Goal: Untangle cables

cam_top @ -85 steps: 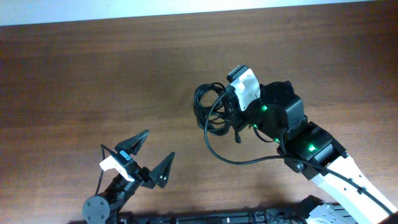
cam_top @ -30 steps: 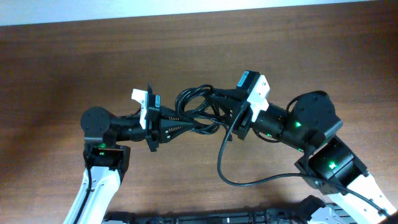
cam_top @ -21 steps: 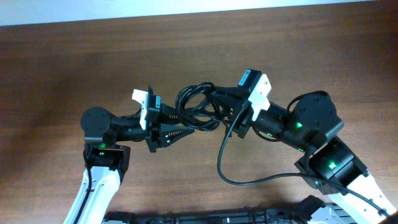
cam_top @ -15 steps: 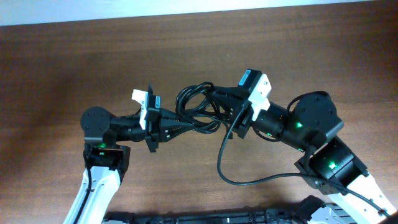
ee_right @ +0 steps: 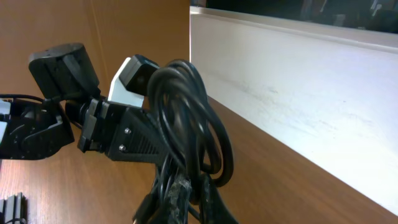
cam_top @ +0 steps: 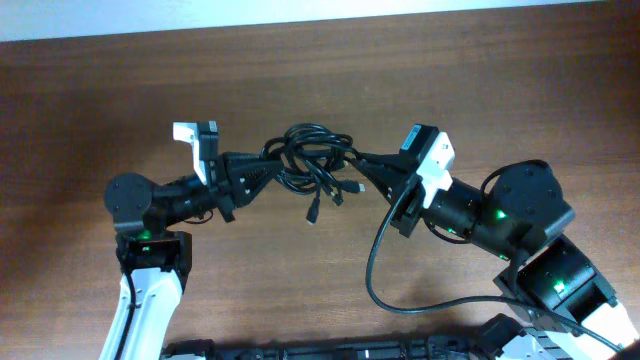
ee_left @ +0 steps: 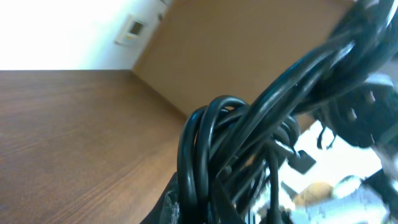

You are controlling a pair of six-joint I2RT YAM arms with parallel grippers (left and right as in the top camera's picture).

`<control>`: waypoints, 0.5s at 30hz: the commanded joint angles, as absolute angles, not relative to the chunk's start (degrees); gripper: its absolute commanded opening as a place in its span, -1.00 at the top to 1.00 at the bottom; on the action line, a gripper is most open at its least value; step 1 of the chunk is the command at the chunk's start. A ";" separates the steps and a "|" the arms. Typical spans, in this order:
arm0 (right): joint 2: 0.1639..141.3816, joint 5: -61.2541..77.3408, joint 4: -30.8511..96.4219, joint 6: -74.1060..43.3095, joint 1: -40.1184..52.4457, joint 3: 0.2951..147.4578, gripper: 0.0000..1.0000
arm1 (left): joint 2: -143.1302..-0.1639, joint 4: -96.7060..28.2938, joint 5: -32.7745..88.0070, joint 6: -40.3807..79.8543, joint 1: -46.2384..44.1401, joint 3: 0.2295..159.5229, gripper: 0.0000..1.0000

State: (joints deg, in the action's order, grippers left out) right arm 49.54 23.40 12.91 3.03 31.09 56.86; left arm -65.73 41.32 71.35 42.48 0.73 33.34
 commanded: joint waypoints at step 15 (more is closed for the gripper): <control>47.99 25.76 17.82 1.80 30.72 58.30 -0.81 | -65.73 53.76 68.10 35.77 2.02 34.33 1.00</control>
State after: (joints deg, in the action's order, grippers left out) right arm 48.47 23.53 18.52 2.94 31.05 57.10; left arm -66.11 52.90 61.67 44.62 1.91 33.32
